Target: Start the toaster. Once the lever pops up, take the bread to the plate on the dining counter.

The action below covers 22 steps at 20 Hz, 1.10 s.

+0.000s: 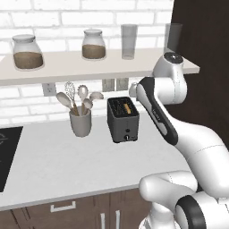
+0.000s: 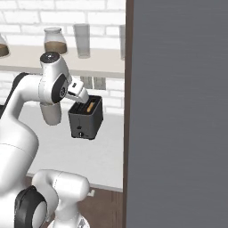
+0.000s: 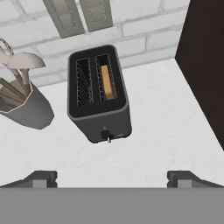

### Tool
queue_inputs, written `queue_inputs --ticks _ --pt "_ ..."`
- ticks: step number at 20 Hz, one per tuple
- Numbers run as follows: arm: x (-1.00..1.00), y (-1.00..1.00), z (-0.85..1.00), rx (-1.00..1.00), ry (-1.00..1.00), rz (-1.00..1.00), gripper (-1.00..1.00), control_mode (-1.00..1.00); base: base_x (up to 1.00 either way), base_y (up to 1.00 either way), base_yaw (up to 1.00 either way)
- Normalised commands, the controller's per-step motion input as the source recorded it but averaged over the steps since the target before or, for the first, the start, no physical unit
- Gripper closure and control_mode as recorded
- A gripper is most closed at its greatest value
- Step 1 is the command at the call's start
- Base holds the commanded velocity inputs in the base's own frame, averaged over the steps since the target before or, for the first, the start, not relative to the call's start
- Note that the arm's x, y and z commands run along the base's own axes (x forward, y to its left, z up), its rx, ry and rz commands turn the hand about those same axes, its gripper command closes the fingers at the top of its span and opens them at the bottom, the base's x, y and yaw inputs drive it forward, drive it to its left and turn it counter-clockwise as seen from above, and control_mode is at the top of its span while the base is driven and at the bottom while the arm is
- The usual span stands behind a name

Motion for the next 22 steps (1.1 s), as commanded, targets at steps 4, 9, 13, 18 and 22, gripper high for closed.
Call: queue_inputs --ticks 4,9,13,18,22 --pt "0.00 0.00 0.00 0.00 0.00 0.00 -1.00 -1.00 0.00 0.00 0.00" --pt "0.00 0.00 0.00 0.00 0.00 0.00 -1.00 -1.00 0.00 0.00 0.00" --pt "0.00 0.00 0.00 0.00 0.00 0.00 -1.00 -1.00 0.00 0.00 0.00" --pt "0.00 0.00 0.00 0.00 0.00 0.00 -1.00 -1.00 0.00 0.00 0.00" --pt "0.00 0.00 0.00 0.00 0.00 0.00 -1.00 -1.00 0.00 0.00 0.00"
